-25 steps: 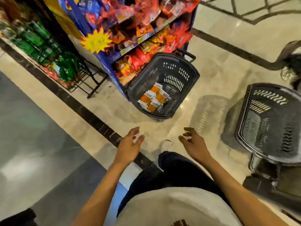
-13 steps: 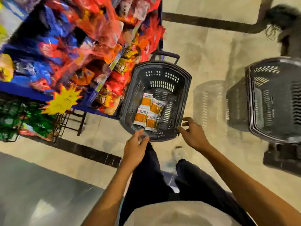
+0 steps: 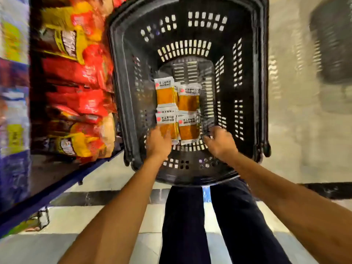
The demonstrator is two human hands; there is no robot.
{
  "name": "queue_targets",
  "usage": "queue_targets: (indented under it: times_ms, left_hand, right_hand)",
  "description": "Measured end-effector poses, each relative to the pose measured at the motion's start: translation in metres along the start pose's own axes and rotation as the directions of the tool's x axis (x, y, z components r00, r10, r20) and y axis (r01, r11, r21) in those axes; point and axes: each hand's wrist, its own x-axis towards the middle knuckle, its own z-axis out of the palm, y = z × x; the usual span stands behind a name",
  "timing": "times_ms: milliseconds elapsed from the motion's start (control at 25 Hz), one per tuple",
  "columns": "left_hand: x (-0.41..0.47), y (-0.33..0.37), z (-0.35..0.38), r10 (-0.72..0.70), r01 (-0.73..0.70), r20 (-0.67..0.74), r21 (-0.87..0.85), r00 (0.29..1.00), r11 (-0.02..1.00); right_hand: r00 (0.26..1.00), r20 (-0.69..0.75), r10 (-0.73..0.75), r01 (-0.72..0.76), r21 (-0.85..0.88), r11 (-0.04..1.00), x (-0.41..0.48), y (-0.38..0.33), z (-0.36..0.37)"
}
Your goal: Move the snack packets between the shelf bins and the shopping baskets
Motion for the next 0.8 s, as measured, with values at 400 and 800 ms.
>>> queue_targets:
  times_ms: [400, 800]
  left_hand:
    - [0.1, -0.068, 0.112, 0.173, -0.107, -0.273, 0.241, 0.946, 0.965]
    - [0.107, -0.055, 0.115, -0.141, 0.133, -0.164, -0.058, 0.976, 0.989]
  right_hand:
    - [0.983, 0.131, 0.131, -0.174, 0.406, 0.897, 0.152, 0.027, 0.114]
    - [0.916, 0.288, 0.278, -0.382, 0.421, 0.823, 0.156, 0.025, 0.109]
